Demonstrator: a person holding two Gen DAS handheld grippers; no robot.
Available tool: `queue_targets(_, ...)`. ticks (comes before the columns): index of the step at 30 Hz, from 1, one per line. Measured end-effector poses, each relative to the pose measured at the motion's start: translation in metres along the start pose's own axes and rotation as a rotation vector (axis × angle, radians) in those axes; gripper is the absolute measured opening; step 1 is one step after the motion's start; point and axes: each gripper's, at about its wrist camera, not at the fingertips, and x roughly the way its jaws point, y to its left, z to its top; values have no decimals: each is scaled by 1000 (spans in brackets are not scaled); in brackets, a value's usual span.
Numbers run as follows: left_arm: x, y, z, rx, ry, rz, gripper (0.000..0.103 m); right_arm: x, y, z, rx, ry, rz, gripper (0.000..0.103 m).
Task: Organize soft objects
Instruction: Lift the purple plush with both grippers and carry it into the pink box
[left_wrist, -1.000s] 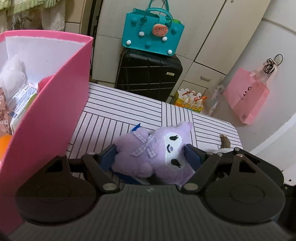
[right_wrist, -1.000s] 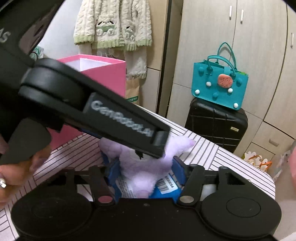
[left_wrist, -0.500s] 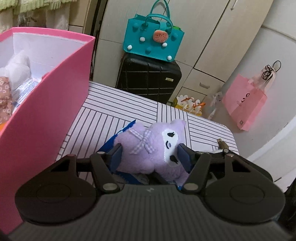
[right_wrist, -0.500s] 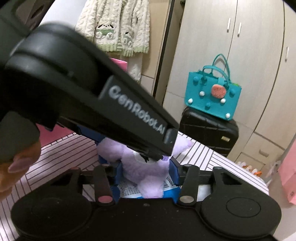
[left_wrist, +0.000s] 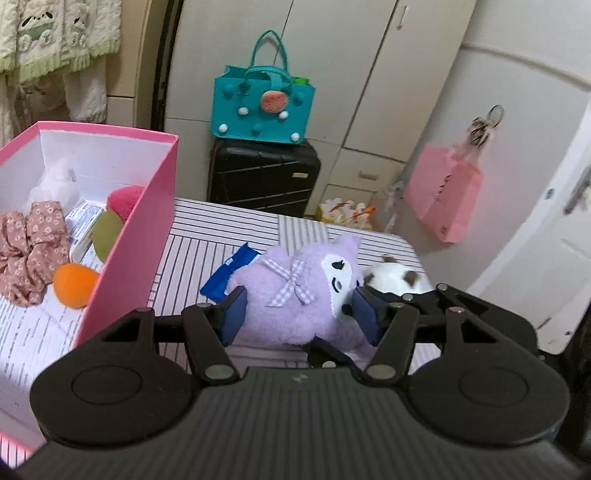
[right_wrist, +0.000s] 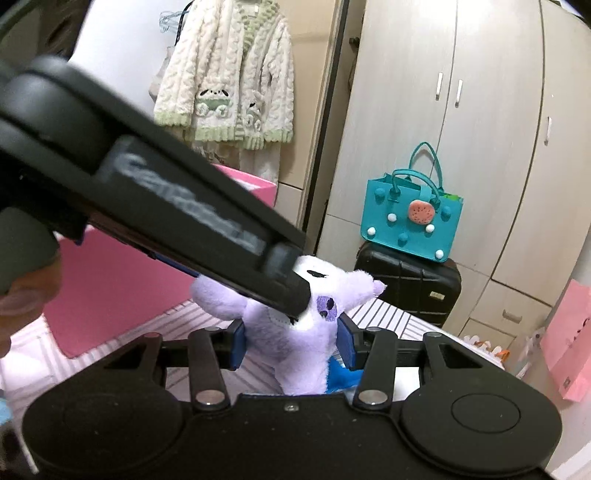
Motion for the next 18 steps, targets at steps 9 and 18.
queue_targets(9,-50,7,-19,60,-42,-54,56,-32,21,1,39,-6,46,53)
queue_targets(18,-98,28,-44,168,35,-109,54,-58,52,-3,73,38,142,53)
